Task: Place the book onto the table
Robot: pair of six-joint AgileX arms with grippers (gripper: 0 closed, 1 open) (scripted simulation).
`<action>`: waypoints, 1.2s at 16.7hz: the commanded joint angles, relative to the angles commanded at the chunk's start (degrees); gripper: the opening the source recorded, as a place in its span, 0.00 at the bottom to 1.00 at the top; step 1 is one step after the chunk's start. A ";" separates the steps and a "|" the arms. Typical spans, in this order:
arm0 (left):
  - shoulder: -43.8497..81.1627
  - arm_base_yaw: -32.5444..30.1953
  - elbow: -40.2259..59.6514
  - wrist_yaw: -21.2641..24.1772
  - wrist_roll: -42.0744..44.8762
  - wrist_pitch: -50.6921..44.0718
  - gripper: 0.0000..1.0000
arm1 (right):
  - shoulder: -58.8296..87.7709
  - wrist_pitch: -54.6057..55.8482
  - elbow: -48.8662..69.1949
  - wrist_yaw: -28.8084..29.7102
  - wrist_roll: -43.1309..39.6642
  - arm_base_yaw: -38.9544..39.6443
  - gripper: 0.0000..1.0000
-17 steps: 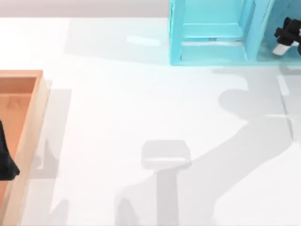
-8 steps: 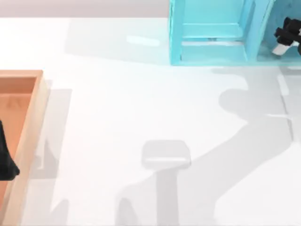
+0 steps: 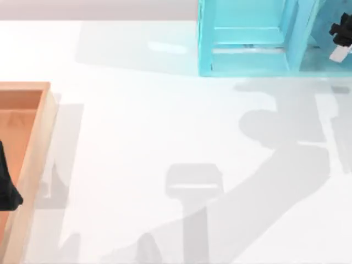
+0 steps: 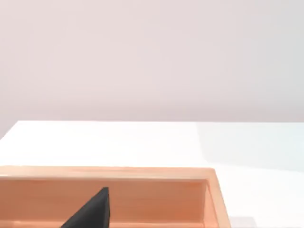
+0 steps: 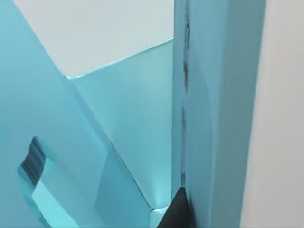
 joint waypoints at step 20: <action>0.00 0.00 0.00 0.00 0.00 0.00 1.00 | -57.60 -31.34 -25.36 -2.57 -0.23 -0.98 0.00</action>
